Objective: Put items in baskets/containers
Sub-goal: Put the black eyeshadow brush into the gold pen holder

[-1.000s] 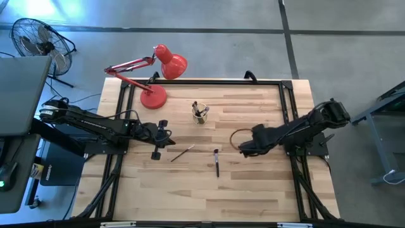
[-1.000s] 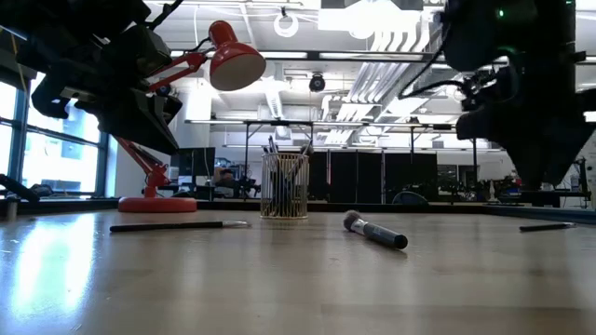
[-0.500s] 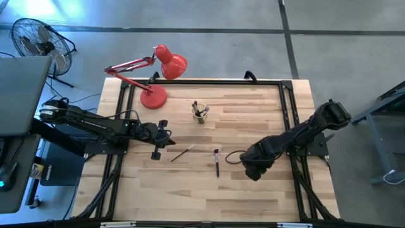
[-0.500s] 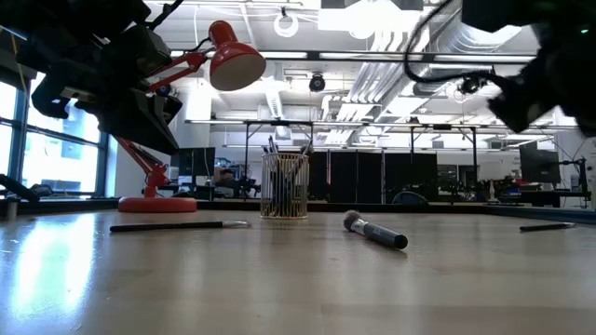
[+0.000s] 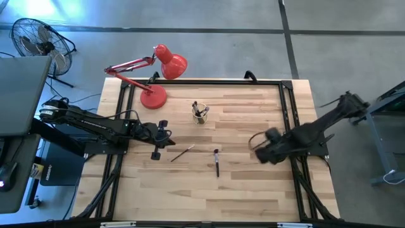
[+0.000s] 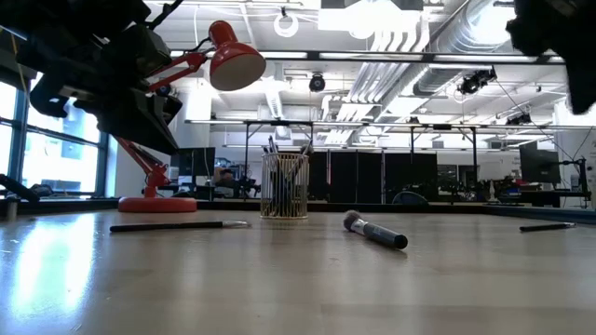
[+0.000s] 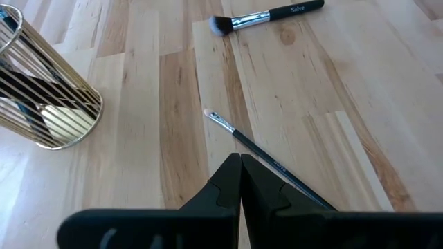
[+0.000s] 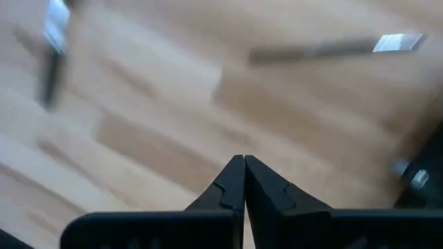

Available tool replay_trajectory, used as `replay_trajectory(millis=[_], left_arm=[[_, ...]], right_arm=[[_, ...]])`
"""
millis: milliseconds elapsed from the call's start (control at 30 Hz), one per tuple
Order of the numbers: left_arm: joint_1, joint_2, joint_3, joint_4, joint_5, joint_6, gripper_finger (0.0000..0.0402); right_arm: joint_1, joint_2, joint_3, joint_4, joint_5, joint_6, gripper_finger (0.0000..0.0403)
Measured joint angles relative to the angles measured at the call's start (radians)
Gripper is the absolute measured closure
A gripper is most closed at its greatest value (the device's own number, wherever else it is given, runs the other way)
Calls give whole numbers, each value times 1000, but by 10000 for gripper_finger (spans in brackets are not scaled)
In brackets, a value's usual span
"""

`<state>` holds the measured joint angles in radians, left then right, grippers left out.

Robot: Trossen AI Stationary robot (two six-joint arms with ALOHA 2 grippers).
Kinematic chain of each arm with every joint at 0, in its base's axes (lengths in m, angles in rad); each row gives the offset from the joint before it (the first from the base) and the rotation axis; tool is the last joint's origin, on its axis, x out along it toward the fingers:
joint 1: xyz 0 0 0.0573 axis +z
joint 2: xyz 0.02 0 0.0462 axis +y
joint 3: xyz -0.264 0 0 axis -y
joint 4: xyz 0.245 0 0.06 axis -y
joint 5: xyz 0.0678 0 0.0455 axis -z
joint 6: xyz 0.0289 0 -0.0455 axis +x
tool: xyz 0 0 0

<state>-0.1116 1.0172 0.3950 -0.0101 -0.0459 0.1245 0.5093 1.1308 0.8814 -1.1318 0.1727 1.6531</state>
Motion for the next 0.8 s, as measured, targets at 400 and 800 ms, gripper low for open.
replay_trajectory(millis=[400,800], left_arm=[[0,0,0,30,3,0,401],[0,0,0,127,1,1,401]], right_arm=[[-198,-275,0,-77,463,-190,402],[-608,-276,-246,213,169,-386,402]])
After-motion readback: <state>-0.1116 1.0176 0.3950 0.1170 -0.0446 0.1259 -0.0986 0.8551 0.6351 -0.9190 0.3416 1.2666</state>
